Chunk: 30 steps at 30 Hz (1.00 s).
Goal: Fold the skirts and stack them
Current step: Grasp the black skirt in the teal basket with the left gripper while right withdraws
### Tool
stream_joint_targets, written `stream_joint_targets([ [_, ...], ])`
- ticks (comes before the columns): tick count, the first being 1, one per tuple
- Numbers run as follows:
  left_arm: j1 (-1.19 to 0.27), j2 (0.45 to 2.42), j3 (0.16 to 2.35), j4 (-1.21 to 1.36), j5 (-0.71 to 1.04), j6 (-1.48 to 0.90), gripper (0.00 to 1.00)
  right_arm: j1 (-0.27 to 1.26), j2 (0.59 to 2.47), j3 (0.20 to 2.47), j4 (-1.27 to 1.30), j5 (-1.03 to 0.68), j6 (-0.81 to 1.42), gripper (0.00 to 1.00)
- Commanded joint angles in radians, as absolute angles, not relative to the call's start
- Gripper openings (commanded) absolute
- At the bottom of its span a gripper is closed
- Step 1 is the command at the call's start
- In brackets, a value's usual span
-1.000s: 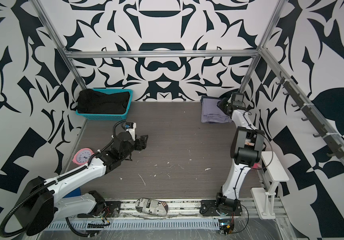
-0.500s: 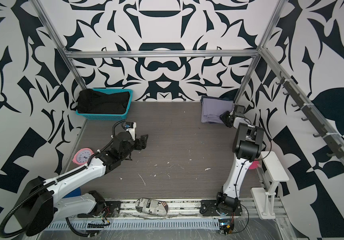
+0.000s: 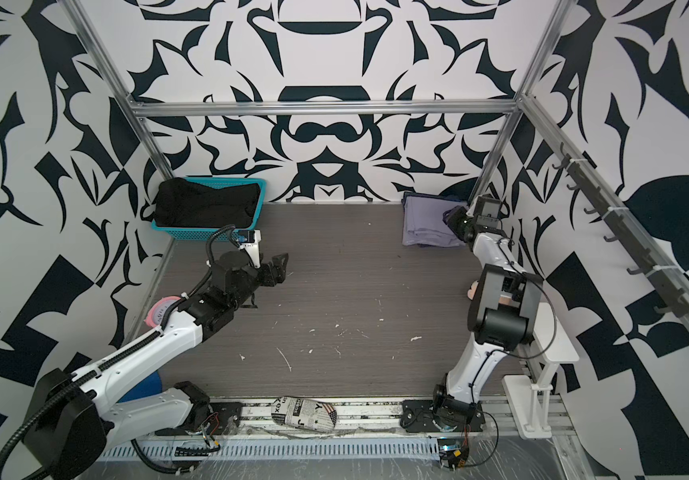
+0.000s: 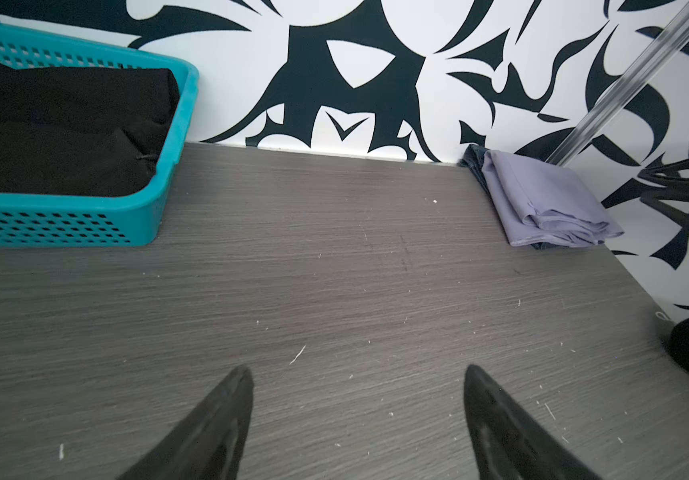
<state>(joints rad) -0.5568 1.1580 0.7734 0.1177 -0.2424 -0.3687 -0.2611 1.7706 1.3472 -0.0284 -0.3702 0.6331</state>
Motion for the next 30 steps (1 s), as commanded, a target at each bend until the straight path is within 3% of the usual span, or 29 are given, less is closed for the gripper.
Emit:
stream_joint_targets([
  [1, -0.483, 1.221, 0.871, 0.070, -0.140, -0.423, 0.83, -0.153, 1.637, 1.248, 0.069, -0.385, 0.629, 0.52],
  [5, -0.422, 1.383, 1.046, -0.060, -0.107, -0.423, 0.84, 0.070, 1.571, 1.183, 0.122, -0.419, 0.499, 0.63],
  [8, -0.371, 1.487, 1.200, -0.186, -0.101, -0.405, 0.84, 0.223, 1.589, 1.204, 0.106, -0.414, 0.427, 0.64],
  [14, -0.232, 1.657, 1.452, -0.373, -0.144, -0.383, 0.97, 0.394, 1.712, 1.362, -0.028, -0.373, 0.319, 0.64],
  [23, -0.021, 1.961, 1.831, -0.575, -0.191, -0.261, 0.99, 0.440, 1.790, 1.450, -0.087, -0.405, 0.307, 0.63],
  [30, 0.012, 2.307, 2.209, -0.676, -0.181, -0.106, 0.99, 0.440, 1.765, 1.426, -0.125, -0.393, 0.284, 0.62],
])
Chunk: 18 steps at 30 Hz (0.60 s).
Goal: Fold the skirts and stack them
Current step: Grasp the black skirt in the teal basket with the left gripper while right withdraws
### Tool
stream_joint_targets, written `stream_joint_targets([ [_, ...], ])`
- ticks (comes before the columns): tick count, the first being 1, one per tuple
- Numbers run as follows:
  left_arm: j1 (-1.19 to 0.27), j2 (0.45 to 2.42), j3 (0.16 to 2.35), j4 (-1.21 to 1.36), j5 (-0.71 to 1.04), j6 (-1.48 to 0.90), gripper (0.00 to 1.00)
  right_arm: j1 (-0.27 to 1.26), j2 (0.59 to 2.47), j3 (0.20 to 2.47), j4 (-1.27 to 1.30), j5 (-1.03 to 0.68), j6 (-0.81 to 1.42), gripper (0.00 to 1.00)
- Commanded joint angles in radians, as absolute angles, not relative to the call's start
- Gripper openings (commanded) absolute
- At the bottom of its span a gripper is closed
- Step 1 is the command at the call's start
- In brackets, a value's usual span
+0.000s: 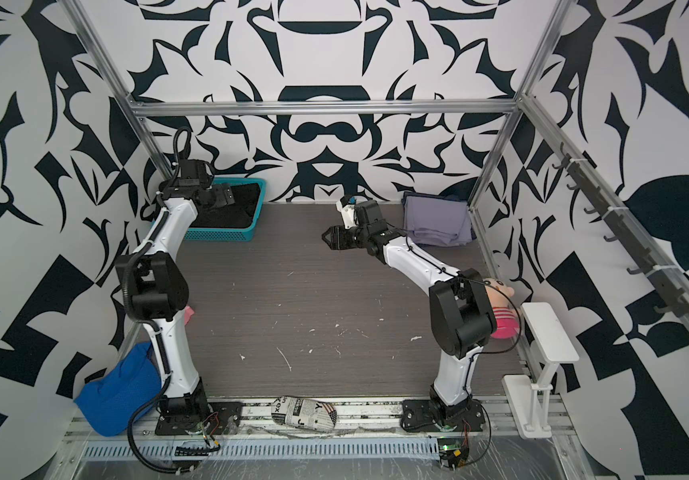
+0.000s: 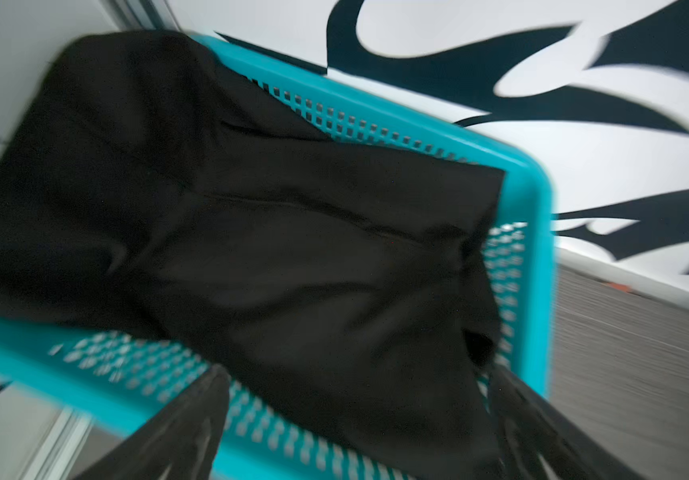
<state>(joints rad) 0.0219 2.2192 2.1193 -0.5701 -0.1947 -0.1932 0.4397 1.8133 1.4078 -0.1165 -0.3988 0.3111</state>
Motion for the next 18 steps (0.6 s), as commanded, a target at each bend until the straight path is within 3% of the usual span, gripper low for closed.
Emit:
stream_joint_targets([
  [1, 0.013, 2.352, 2.264, -0.689, -0.167, -0.098, 0.99, 0.439, 1.759, 1.420, -0.126, -0.389, 0.283, 0.63],
  [5, 0.013, 2.481, 2.397, -0.701, -0.105, -0.103, 0.99, 0.440, 1.754, 1.411, -0.144, -0.386, 0.271, 0.62],
  [12, 0.023, 2.579, 2.422, -0.646, -0.089, -0.109, 1.00, 0.440, 1.760, 1.420, -0.172, -0.382, 0.264, 0.62],
  [15, 0.032, 2.613, 2.447, -0.646, -0.093, -0.104, 0.82, 0.440, 1.761, 1.427, -0.176, -0.385, 0.269, 0.62],
  [18, 0.046, 2.632, 2.445, -0.625, -0.092, -0.098, 0.57, 0.440, 1.761, 1.433, -0.176, -0.391, 0.276, 0.62],
])
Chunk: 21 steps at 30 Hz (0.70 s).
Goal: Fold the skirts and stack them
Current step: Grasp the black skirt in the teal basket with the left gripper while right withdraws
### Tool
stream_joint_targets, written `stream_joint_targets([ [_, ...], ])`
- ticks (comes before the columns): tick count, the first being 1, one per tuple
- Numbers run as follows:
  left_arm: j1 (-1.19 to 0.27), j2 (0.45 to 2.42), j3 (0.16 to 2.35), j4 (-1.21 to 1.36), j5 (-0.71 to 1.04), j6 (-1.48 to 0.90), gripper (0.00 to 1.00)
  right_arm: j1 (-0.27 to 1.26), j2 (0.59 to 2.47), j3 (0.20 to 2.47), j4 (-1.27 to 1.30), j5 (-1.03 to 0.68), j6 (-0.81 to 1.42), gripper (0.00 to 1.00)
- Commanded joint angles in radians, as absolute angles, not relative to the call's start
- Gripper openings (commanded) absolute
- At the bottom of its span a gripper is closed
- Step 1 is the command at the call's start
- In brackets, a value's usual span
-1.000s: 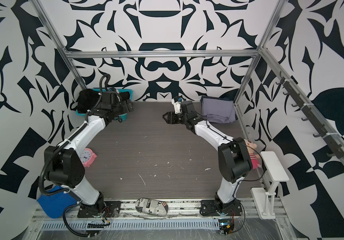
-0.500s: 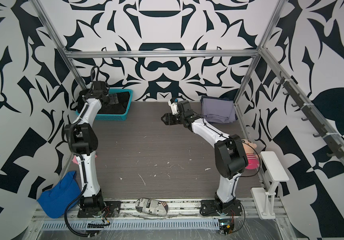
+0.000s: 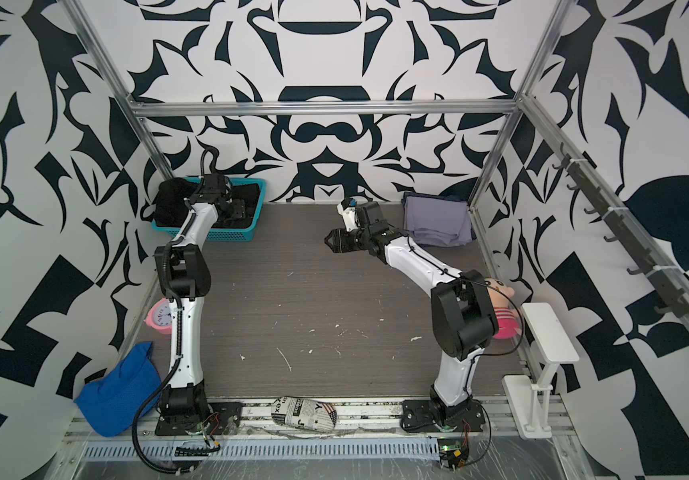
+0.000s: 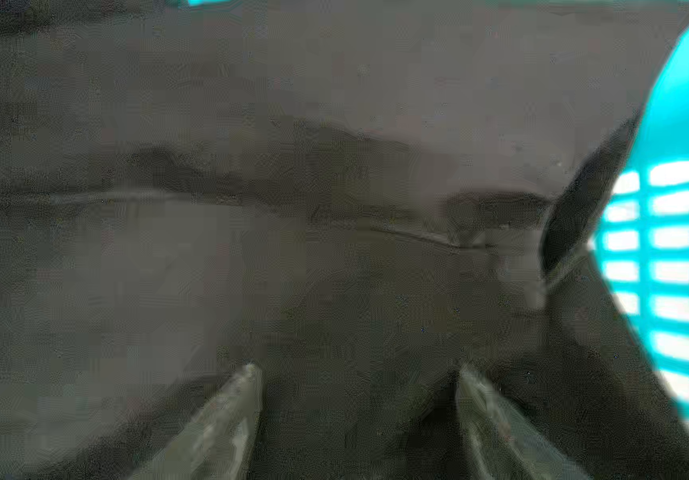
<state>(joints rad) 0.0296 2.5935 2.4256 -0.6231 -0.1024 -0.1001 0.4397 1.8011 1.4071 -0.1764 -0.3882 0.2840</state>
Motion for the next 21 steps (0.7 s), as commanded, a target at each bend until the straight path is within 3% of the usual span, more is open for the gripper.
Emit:
stream_joint_targets([
  [1, 0.052, 2.636, 2.446, -0.618, -0.086, -0.100, 0.51, 0.440, 1.761, 1.434, -0.177, -0.393, 0.279, 0.62],
  [5, 0.074, 2.635, 2.451, -0.597, -0.057, -0.128, 0.24, 0.440, 1.764, 1.446, -0.189, -0.398, 0.285, 0.61],
  [10, 0.098, 2.578, 2.449, -0.564, -0.001, -0.178, 0.05, 0.440, 1.757, 1.457, -0.203, -0.409, 0.291, 0.60],
  [21, 0.106, 2.341, 2.408, -0.475, 0.081, -0.229, 0.00, 0.483, 1.788, 1.469, -0.134, -0.499, 0.314, 0.60],
])
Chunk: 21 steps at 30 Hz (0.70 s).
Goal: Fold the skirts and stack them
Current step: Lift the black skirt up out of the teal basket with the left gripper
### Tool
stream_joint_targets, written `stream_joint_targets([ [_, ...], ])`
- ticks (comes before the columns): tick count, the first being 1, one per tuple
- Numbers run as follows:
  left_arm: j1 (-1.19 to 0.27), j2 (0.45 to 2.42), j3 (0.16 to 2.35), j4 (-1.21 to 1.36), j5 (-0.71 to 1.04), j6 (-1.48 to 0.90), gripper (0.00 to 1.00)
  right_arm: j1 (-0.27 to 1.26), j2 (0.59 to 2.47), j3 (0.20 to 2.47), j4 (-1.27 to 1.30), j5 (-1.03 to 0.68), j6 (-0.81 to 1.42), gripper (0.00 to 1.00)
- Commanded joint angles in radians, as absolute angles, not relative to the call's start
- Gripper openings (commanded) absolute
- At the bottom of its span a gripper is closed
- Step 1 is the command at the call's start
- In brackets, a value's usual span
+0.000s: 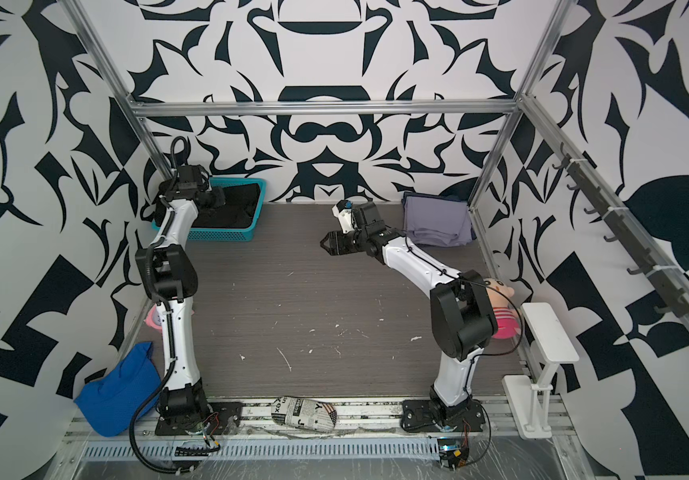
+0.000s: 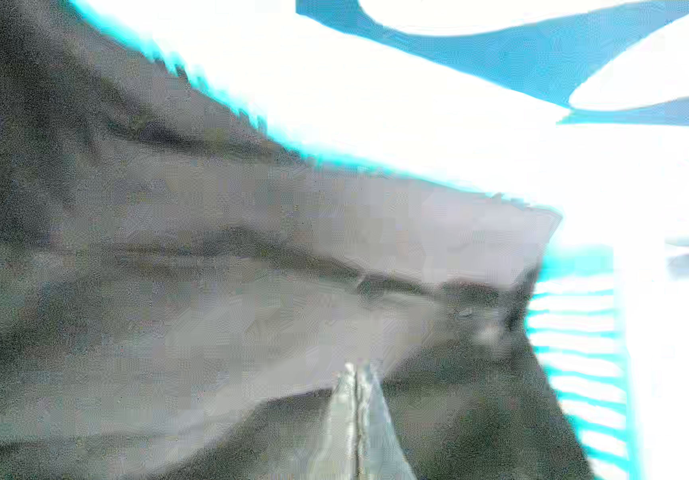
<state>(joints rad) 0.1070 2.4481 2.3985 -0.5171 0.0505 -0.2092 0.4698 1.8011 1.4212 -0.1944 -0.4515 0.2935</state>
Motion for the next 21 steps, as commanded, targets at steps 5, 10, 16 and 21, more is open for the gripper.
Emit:
stream_joint_targets([
  [5, 0.107, 2.265, 2.431, -0.487, 0.077, -0.218, 0.00, 0.484, 1.796, 1.471, -0.124, -0.504, 0.319, 0.60],
  [10, 0.103, 2.221, 2.397, -0.476, 0.160, -0.233, 0.24, 0.485, 1.790, 1.462, -0.107, -0.511, 0.330, 0.60],
  [16, 0.079, 2.275, 2.344, -0.575, 0.218, -0.215, 0.76, 0.484, 1.784, 1.450, -0.100, -0.508, 0.331, 0.60],
  [21, 0.058, 2.246, 2.198, -0.551, 0.198, -0.166, 0.99, 0.485, 1.778, 1.446, -0.110, -0.507, 0.324, 0.60],
])
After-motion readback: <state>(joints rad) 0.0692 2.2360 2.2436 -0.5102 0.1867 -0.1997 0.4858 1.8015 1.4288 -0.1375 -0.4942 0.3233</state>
